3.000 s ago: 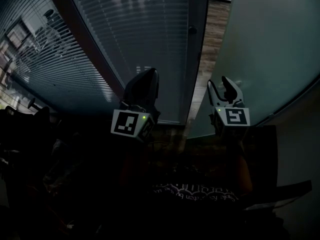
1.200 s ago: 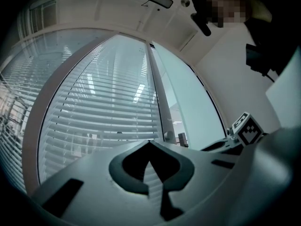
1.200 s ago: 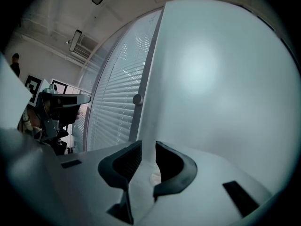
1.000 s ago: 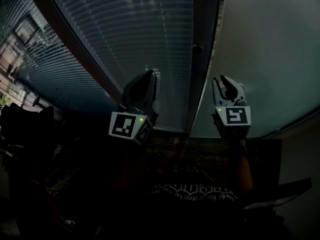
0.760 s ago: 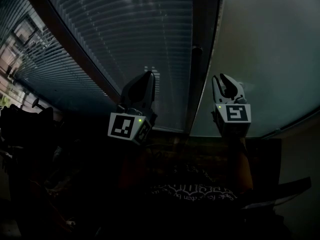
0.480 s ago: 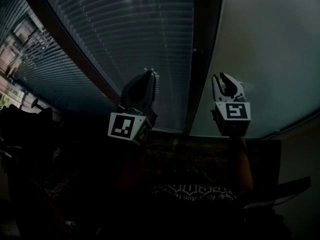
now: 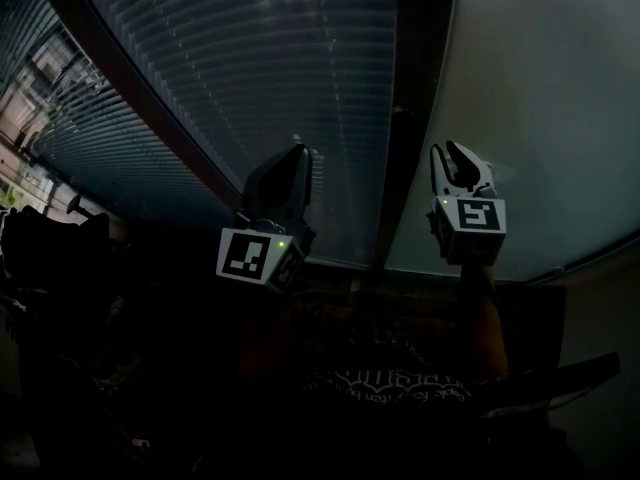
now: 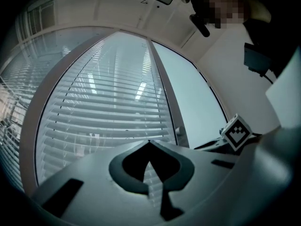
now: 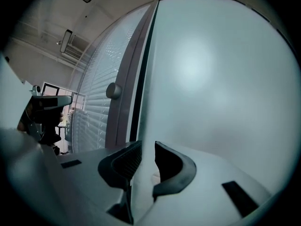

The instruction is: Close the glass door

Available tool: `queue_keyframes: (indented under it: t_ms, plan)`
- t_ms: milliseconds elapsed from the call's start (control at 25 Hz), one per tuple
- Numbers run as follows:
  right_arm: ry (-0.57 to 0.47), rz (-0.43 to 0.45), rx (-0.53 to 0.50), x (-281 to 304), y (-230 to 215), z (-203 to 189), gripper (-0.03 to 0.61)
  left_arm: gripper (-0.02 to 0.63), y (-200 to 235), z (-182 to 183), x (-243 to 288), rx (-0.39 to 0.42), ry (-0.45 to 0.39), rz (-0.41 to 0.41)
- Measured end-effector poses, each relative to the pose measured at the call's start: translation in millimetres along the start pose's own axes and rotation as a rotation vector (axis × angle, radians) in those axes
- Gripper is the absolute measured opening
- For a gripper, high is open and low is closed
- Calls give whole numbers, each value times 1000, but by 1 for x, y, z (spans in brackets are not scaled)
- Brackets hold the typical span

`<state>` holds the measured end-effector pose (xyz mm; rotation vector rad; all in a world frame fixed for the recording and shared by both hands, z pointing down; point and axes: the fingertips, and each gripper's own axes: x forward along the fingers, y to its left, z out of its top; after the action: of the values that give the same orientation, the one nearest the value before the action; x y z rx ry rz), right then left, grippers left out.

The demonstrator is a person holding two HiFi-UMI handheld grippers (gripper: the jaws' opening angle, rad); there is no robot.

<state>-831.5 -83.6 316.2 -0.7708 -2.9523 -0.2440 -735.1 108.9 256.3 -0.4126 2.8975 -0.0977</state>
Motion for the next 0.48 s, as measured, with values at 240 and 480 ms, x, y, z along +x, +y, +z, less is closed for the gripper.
queue_keyframes:
  t_ms: [240, 480]
  plan:
    - [-8, -20, 0, 5, -3, -1, 81, 2, 6, -4, 0, 9, 7, 10]
    - [-17, -44, -8, 6, -6, -1, 54, 2, 5, -6, 6, 8, 10, 7]
